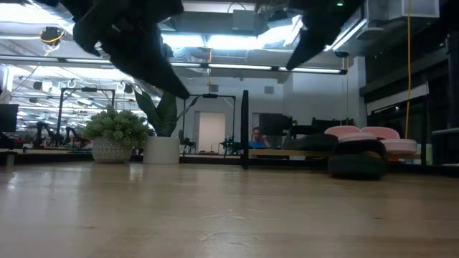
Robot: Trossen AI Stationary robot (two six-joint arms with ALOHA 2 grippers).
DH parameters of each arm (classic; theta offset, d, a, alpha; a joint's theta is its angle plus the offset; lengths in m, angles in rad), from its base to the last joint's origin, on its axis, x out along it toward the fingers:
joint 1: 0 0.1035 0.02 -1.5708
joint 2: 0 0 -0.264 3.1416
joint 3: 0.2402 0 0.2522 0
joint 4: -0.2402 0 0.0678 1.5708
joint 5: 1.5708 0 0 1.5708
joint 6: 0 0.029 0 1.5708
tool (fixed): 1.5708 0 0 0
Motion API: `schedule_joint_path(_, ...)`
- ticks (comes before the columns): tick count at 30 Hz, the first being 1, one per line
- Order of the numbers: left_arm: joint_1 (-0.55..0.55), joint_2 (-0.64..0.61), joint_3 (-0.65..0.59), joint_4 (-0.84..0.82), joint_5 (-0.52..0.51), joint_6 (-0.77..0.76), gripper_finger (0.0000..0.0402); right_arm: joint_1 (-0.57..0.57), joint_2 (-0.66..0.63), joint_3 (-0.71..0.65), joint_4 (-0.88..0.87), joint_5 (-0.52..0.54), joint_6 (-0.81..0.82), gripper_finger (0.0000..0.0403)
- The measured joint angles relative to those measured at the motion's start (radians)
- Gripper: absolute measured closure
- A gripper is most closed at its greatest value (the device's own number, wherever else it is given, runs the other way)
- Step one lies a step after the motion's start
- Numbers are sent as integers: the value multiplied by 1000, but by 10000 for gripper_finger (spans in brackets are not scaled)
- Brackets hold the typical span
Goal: Pick and place slides into the shelf
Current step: Put the black slide on the shelf
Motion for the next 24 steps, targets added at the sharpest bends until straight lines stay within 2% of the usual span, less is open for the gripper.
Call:
schedule_joint_path(4, -4, 0, -16, -2, 0, -34, 401, 103, -123, -171, 147, 4, 88, 254)
schedule_joint_path(7, -11, 0, -16, 27, 0, -37, 401, 182, -212, -241, 185, 0, 131, 254)
schedule_joint_path(15, -6, 0, -16, 262, 7, 141, 401, 383, -365, -385, 177, 28, 148, 254)
schedule_joint_path(19, 15, 0, -16, 325, 8, 206, 401, 427, -394, -461, 178, 94, 165, 254)
schedule_joint_path(24, 31, 0, -16, 326, 8, 182, 401, 435, -397, -520, 189, 83, 265, 254)
